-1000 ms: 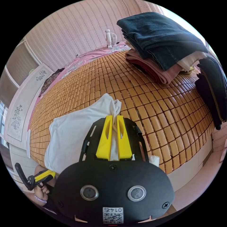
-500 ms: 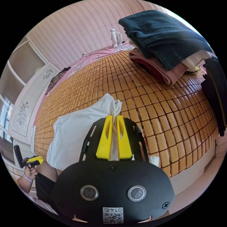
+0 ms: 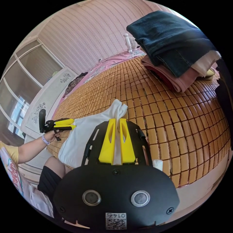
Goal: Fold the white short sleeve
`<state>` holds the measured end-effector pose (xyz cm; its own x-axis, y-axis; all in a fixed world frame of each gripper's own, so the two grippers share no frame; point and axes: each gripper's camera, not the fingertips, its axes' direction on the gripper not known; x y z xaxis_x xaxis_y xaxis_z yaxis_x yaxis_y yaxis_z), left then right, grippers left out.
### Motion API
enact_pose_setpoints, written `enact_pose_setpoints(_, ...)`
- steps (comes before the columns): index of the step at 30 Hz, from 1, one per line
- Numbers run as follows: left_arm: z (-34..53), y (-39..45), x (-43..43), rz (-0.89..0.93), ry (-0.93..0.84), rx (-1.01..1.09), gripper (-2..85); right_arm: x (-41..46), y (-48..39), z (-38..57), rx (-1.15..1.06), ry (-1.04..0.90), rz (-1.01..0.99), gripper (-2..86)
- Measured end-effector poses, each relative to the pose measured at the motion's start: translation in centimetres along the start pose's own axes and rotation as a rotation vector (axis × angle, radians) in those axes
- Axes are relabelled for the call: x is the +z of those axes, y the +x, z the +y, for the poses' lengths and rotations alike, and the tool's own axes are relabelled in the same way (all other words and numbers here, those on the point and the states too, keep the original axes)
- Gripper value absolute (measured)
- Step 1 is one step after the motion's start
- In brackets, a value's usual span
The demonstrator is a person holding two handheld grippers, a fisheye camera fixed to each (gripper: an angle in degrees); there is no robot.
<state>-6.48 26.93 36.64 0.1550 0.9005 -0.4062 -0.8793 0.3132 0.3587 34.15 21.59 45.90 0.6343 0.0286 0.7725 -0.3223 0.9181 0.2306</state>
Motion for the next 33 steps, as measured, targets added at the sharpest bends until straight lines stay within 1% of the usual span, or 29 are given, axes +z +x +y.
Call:
enact_pose_setpoints(1, -0.1, -0.2, -0.1, 0.011, -0.01, -0.017, 8.7, -0.5, -0.1, 0.4, -0.009, 0.013, -0.028, 1.9)
enact_pose_setpoints(2, -0.1, -0.6, -0.3, 0.045, -0.013, -0.043, 6.0, -1.0, -0.4, 0.8, -0.022, 0.027, -0.057, 1.8)
enact_pose_setpoints(3, 0.1, -0.9, -0.5, 0.121, 0.002, -0.05, 2.2, -1.2, -0.6, 1.0, -0.03, 0.033, -0.069, 1.8)
enact_pose_setpoints(7, 2.3, -1.9, -2.5, 0.158, 0.037, -0.132, -0.2, -3.1, -3.6, 2.5, -0.121, 0.056, -0.122, 1.7)
enact_pose_setpoints(10, 6.2, -0.8, -8.3, 0.17, 0.172, -0.16, -0.7, -4.5, -7.0, 3.2, -0.223, 0.069, -0.141, 1.7)
enact_pose_setpoints(12, 10.7, 0.9, -14.3, 0.149, 0.28, -0.17, -0.8, -5.2, -9.1, 3.6, -0.276, 0.083, -0.177, 1.6)
enact_pose_setpoints(13, 11.9, 1.4, -15.8, 0.134, 0.305, -0.174, -0.8, -5.5, -10.6, 3.6, -0.307, 0.089, -0.214, 1.6)
enact_pose_setpoints(15, 16.9, 3.3, -21.8, 0.068, 0.391, -0.198, -0.9, -5.4, -13.2, 3.4, -0.361, 0.087, -0.282, 1.5)
enact_pose_setpoints(16, 18.1, 3.6, -23.2, 0.048, 0.408, -0.214, -0.9, -4.9, -15.4, 3.1, -0.408, 0.076, -0.331, 1.5)
enact_pose_setpoints(18, 23.0, 4.2, -27.7, -0.032, 0.482, -0.316, -0.9, -3.5, -19.6, 2.3, -0.489, 0.045, -0.403, 1.5)
enact_pose_setpoints(22, 29.9, 3.9, -32.7, -0.173, 0.566, -0.479, -0.9, 1.1, -32.4, 0.2, -0.706, -0.018, -0.539, 1.4)
enact_pose_setpoints(23, 32.1, 3.7, -34.2, -0.224, 0.585, -0.519, -0.8, 2.7, -36.5, -0.5, -0.76, -0.035, -0.591, 1.4)
enact_pose_setpoints(24, 34.3, 3.1, -35.6, -0.279, 0.599, -0.561, -0.8, 3.5, -38.7, -0.8, -0.791, -0.047, -0.618, 1.4)
enact_pose_setpoints(25, 35.4, 2.8, -36.3, -0.311, 0.605, -0.582, -0.8, 5.2, -43.4, -1.5, -0.858, -0.073, -0.657, 1.4)
enact_pose_setpoints(26, 37.7, 1.9, -37.7, -0.38, 0.612, -0.622, -0.6, 7.1, -48.6, -2.2, -0.929, -0.105, -0.69, 1.5)
enact_pose_setpoints(27, 40.0, 0.6, -39.1, -0.433, 0.625, -0.663, -0.4, 8.0, -51.3, -2.4, -0.965, -0.119, -0.708, 1.5)
enact_pose_setpoints(29, 43.5, -2.1, -41.3, -0.489, 0.652, -0.756, 0.3, 12.7, -63.0, -3.1, -1.095, -0.217, -0.717, 1.9)
enact_pose_setpoints(30, 45.8, -4.6, -42.4, -0.535, 0.649, -0.85, 1.1, 14.5, -66.1, -3.4, -1.098, -0.266, -0.705, 2.2)
enact_pose_setpoints(31, 47.0, -6.1, -42.7, -0.563, 0.643, -0.916, 2.0, 18.6, -71.8, -4.0, -1.055, -0.375, -0.698, 2.6)
enact_pose_setpoints(32, 49.5, -8.8, -43.2, -0.646, 0.639, -1.029, 3.8, 23.1, -76.7, -4.4, -0.983, -0.465, -0.706, 3.5)
enact_pose_setpoints(33, 51.9, -11.3, -43.2, -0.738, 0.639, -1.119, 5.9, 25.2, -78.8, -4.3, -0.962, -0.5, -0.688, 3.9)
